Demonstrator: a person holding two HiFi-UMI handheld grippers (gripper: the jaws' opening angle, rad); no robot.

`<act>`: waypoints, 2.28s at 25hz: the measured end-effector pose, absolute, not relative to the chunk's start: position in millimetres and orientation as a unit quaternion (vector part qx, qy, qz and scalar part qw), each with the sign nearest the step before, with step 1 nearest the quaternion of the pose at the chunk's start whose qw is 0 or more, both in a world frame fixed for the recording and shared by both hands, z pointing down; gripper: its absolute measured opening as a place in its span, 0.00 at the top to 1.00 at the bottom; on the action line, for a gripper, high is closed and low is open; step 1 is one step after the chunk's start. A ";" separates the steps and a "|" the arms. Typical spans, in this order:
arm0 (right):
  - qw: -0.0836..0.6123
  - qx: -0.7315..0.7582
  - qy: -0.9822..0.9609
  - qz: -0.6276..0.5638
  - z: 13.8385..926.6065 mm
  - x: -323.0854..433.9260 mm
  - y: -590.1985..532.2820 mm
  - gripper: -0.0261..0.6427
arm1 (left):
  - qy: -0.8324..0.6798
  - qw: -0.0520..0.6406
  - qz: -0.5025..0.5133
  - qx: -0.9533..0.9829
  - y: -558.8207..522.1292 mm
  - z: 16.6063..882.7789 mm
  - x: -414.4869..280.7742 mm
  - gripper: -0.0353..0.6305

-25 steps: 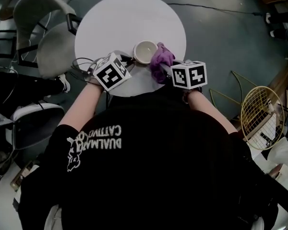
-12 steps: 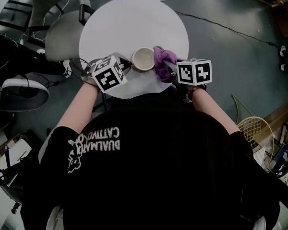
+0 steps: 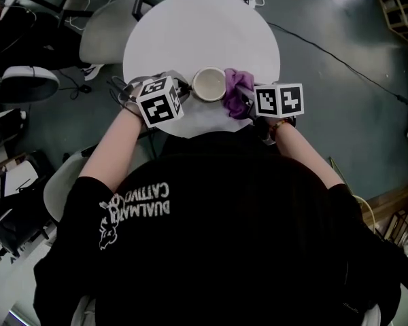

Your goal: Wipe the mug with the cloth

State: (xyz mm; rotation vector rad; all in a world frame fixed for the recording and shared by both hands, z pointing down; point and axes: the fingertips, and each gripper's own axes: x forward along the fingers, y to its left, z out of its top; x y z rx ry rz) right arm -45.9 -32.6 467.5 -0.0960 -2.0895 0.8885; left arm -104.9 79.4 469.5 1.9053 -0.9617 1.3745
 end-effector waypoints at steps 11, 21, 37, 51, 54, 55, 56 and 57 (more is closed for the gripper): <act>0.416 -0.074 -0.850 0.315 463.6 -76.7 -57.0 0.89 | -0.344 0.321 0.526 0.708 73.1 471.7 -105.2 0.85; 0.426 -0.116 -0.856 0.270 458.8 -94.4 -55.8 0.89 | -0.336 0.340 0.523 0.705 78.1 468.8 -97.1 0.83; 0.464 -0.211 -0.850 0.133 454.1 -129.7 -49.8 0.90 | -0.327 0.350 0.528 0.701 74.7 471.6 -91.4 0.82; 0.503 -0.311 -0.801 -0.091 437.4 -155.2 -47.1 0.91 | -0.364 0.365 0.495 0.699 48.9 456.7 -108.2 0.85; 0.500 -0.312 -0.803 -0.085 438.1 -162.4 -41.5 0.91 | -0.376 0.373 0.486 0.695 49.8 457.5 -109.1 0.85; 0.500 -0.314 -0.803 -0.087 438.3 -164.8 -39.7 0.91 | -0.380 0.375 0.484 0.694 49.9 457.8 -109.7 0.85; 0.499 -0.317 -0.802 -0.090 438.6 -166.8 -37.7 0.91 | -0.383 0.376 0.482 0.693 49.8 458.3 -110.2 0.85; 0.498 -0.321 -0.800 -0.095 439.3 -168.4 -35.6 0.91 | -0.386 0.376 0.480 0.692 49.9 459.2 -110.2 0.85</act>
